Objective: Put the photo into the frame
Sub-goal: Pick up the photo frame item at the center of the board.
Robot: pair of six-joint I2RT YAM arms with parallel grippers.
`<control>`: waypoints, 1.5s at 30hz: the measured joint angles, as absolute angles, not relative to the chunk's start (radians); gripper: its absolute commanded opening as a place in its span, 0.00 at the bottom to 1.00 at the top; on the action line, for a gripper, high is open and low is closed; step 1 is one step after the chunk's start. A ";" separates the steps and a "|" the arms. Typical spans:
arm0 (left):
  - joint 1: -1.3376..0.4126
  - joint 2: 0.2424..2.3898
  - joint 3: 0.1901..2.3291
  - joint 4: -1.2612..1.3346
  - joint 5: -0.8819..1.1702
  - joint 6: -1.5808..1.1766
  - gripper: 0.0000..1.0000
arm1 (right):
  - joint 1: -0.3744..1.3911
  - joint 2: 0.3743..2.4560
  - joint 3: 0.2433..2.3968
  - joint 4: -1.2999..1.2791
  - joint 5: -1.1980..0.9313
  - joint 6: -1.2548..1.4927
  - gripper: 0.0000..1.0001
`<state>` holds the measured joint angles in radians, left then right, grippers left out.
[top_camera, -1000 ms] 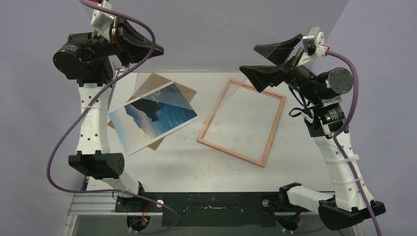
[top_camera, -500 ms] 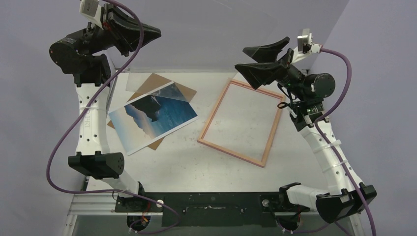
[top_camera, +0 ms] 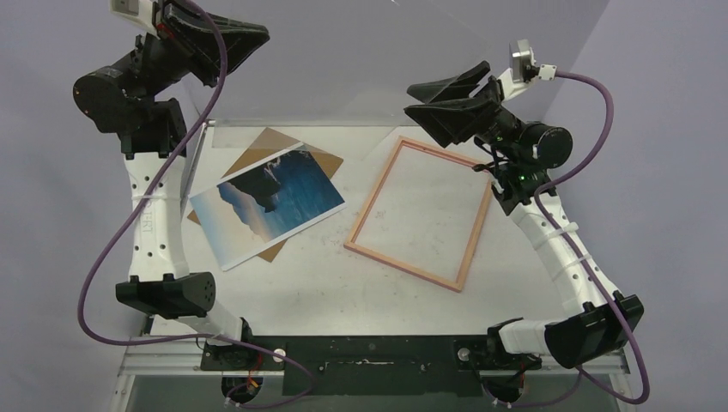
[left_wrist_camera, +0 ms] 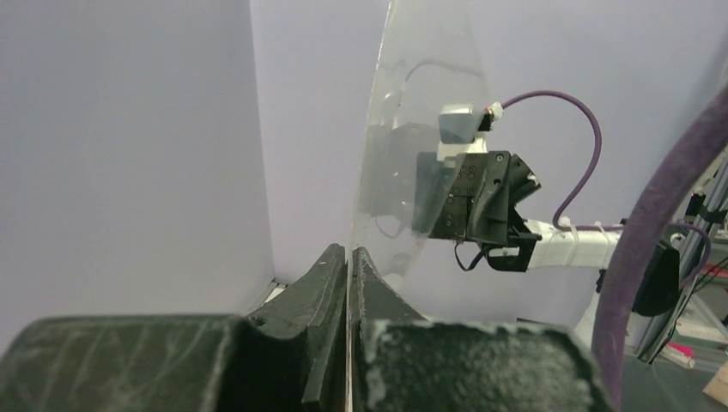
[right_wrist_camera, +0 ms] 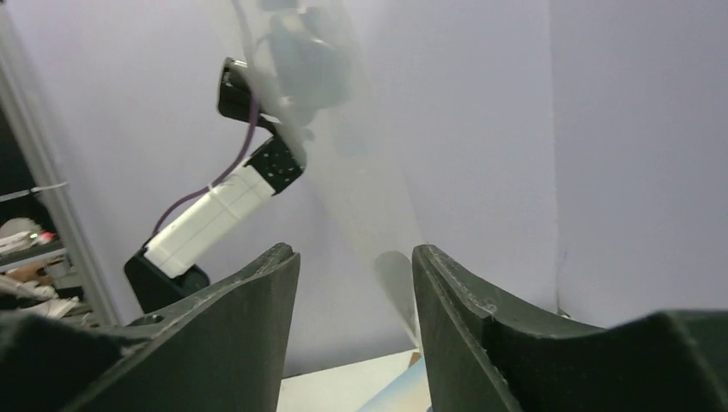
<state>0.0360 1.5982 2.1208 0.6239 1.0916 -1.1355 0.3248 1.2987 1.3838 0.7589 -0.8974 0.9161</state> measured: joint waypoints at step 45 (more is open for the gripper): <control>0.058 1.538 1.869 0.600 0.864 -1.160 0.83 | 0.333 1.319 1.513 0.584 -0.814 1.004 0.00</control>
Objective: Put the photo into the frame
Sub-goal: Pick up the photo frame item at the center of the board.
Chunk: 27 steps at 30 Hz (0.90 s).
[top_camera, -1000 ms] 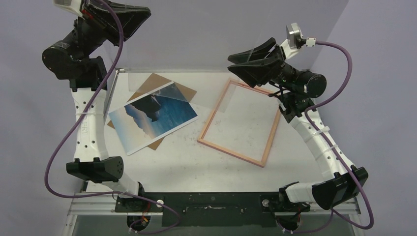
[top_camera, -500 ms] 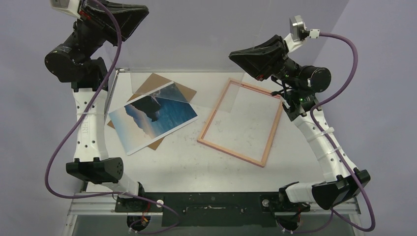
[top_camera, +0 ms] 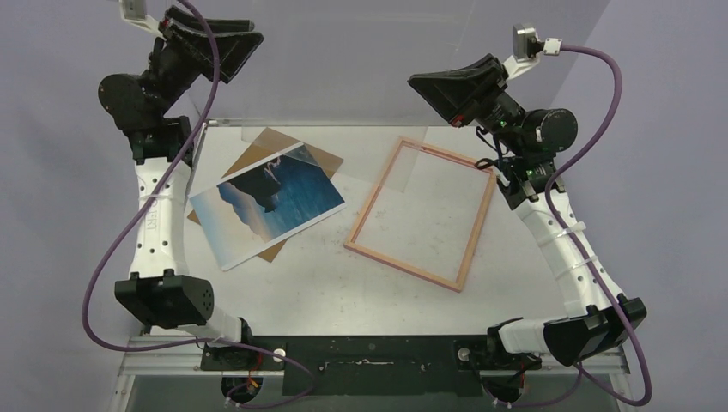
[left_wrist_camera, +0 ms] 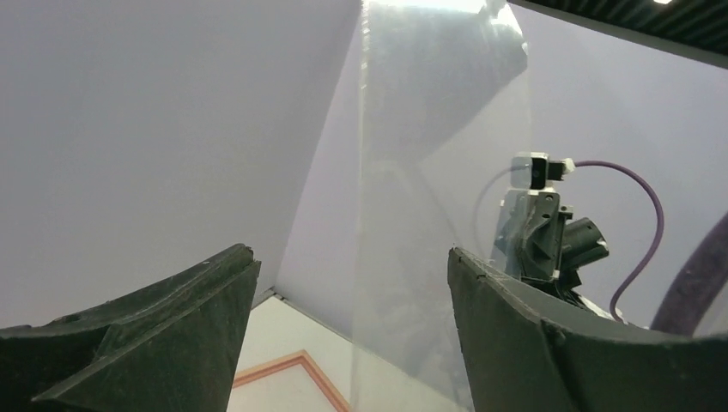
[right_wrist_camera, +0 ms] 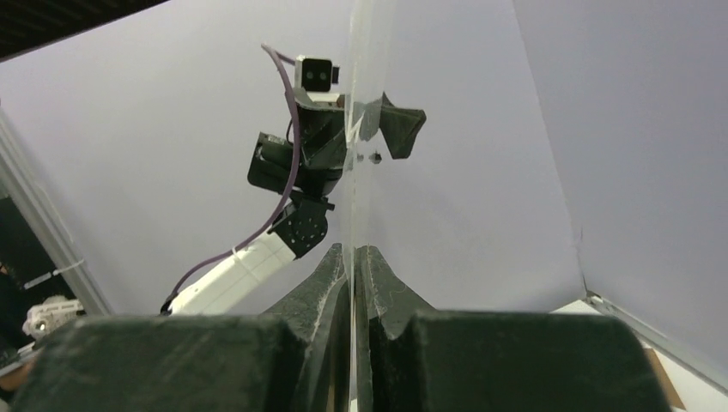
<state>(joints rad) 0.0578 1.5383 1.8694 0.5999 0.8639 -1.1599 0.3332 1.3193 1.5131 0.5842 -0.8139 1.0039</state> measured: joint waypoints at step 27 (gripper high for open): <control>0.115 1.536 1.290 0.435 0.835 -1.083 0.85 | 0.142 1.408 1.379 -0.155 -0.467 0.970 0.00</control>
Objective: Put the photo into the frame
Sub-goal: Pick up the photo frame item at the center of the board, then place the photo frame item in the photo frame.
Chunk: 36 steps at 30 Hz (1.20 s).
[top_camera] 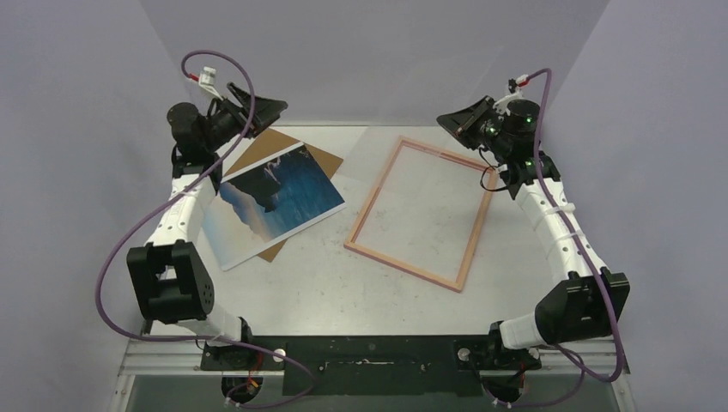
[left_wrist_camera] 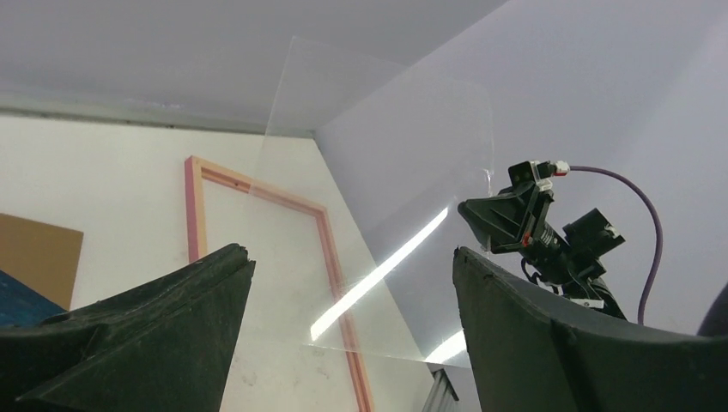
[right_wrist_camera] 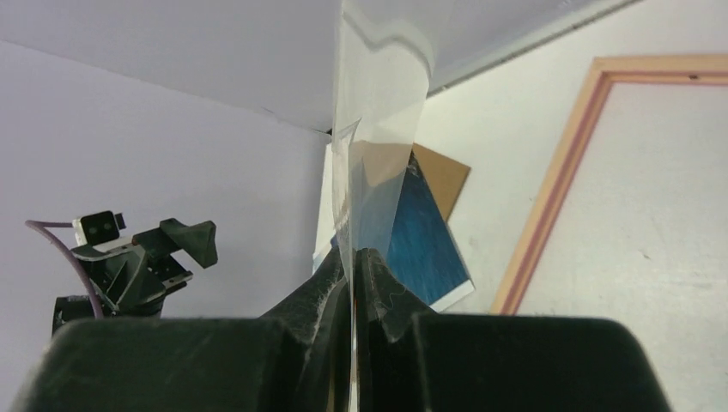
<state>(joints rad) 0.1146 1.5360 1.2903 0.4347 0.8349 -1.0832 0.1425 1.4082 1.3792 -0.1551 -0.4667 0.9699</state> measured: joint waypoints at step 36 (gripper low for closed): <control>-0.220 2.110 1.394 -0.013 0.786 -0.664 0.67 | -0.097 1.473 0.845 -0.097 -0.686 0.904 0.00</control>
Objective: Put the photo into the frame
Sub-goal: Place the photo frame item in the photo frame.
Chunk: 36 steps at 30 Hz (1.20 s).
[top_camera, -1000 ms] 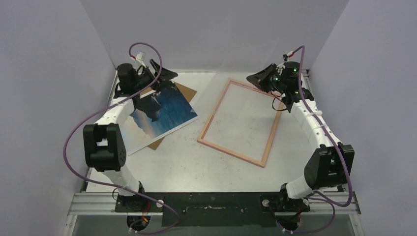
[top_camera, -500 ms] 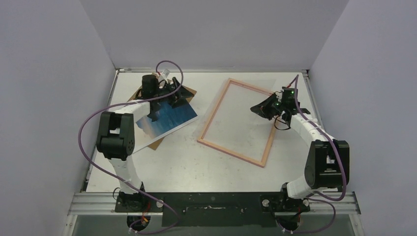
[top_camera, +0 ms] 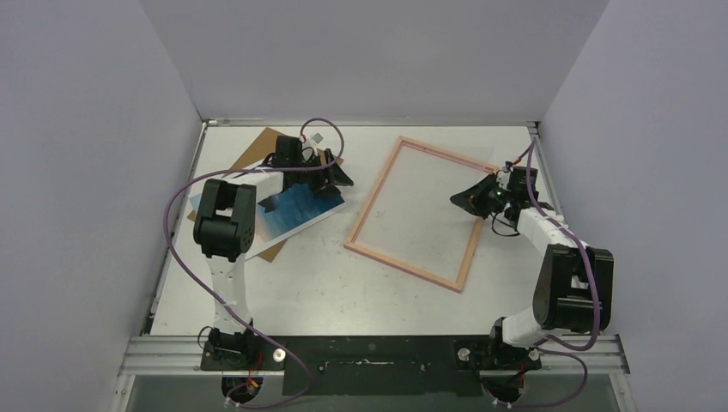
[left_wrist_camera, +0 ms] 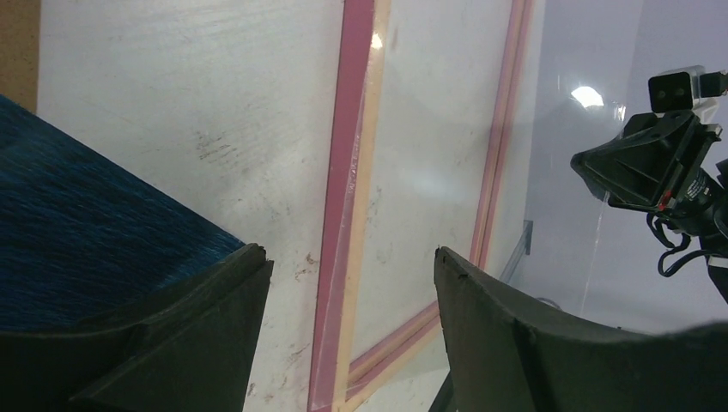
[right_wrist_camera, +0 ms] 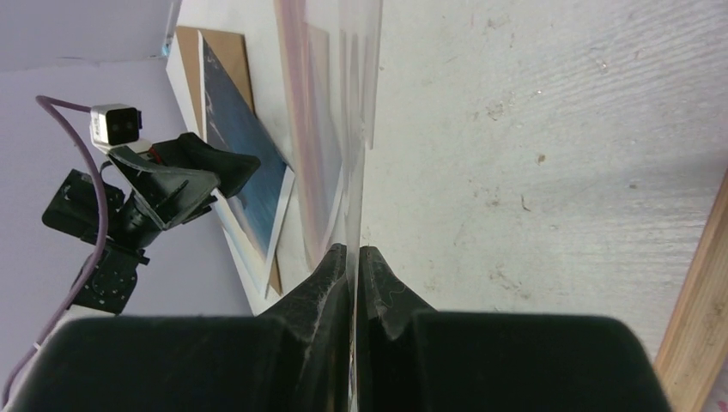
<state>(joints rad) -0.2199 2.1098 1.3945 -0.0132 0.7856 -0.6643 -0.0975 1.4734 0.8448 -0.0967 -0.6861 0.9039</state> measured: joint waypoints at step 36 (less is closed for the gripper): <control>-0.292 2.288 1.595 -0.250 0.847 -0.479 0.51 | -0.131 1.481 0.840 -0.165 -0.695 0.717 0.00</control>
